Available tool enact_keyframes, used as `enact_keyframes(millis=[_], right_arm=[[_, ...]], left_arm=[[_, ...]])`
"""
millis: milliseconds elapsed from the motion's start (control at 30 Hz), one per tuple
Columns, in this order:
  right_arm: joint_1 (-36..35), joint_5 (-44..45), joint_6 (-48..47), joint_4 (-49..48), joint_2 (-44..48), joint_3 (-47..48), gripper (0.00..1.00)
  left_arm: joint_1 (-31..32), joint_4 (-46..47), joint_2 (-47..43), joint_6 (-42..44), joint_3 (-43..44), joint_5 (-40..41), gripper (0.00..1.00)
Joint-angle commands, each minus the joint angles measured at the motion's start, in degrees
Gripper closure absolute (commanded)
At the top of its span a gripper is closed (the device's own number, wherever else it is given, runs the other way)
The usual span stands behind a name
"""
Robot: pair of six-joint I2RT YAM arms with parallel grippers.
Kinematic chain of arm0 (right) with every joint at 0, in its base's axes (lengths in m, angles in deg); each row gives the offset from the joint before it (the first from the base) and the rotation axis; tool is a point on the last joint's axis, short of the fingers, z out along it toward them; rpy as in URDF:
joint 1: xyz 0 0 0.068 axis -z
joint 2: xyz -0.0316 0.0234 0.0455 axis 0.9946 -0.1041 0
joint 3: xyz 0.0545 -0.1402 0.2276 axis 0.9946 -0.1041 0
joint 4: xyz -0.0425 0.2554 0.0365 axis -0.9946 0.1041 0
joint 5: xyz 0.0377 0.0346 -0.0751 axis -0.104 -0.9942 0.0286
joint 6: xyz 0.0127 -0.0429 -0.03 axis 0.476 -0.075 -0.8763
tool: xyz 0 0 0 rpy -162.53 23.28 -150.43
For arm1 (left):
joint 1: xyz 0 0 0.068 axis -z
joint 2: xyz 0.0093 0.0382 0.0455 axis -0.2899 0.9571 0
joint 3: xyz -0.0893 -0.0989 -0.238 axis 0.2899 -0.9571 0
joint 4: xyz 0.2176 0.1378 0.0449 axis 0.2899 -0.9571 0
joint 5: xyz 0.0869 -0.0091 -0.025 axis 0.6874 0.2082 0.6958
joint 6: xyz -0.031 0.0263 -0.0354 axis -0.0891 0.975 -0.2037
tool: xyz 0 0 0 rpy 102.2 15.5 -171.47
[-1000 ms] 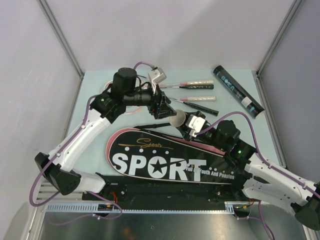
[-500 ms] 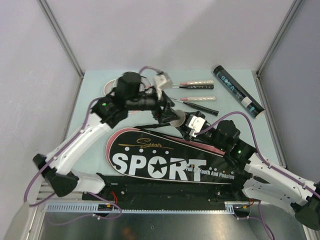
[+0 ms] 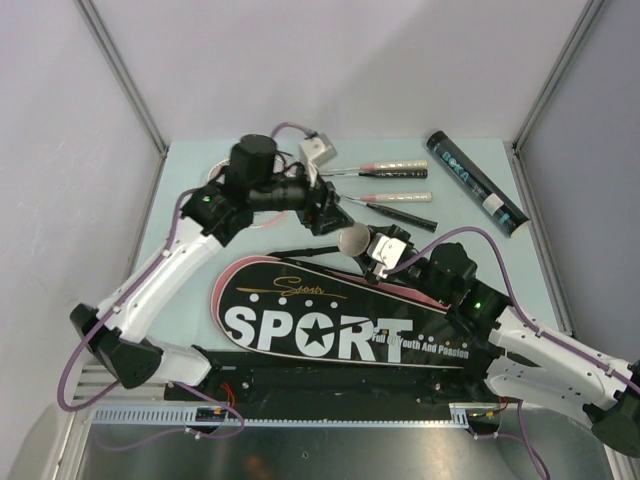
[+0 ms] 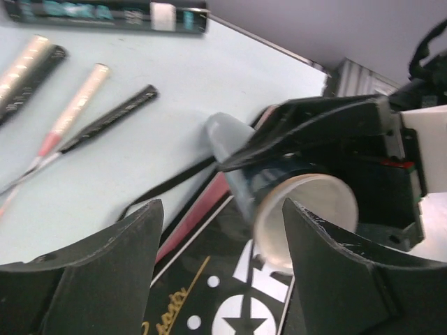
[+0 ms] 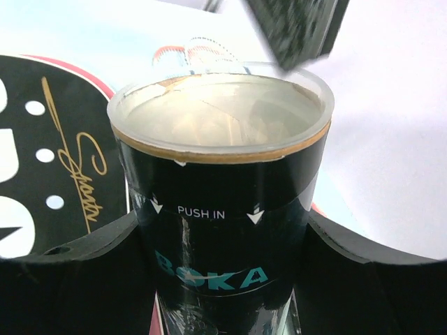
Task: Pack up the badminton gear
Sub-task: Close the lid on the shuttle tube, then place the shuttle tube at the center of the board.
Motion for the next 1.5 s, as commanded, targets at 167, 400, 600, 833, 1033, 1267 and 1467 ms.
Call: enact_keyframes(millis=[167,400,600,833,1033,1267,1467], right_arm=[[-0.41,-1.59,1.59,-5.89,0.10,2.86,0.97],[-0.14,-1.86,2.03,-6.51,-0.51,2.77,0.98],[-0.23,-2.65,2.91,-7.91,-0.69,2.86,0.98],[-0.05,-2.73,2.64,-7.30,-0.69,2.86,0.98],[0.21,-2.73,2.47,-6.51,-0.60,2.86,0.98],[0.30,-2.29,2.20,-6.16,-0.16,2.77,0.98],[0.12,-2.65,2.55,-6.86,-0.51,2.85,0.98]], left_arm=[[-7.29,-0.18,-8.81,0.82,0.00,-2.04,0.25],[-4.50,0.00,-7.50,0.73,-3.07,-4.95,0.26],[0.88,2.28,2.59,0.73,-6.59,4.10,0.36],[0.09,2.90,-4.93,0.73,-4.50,3.95,0.30],[-5.97,2.64,-9.69,-2.08,-0.89,-3.09,0.26],[-6.94,1.23,-8.21,-1.38,-0.79,-6.43,0.26],[1.47,1.67,-1.27,-0.41,-1.24,-3.02,0.28]])
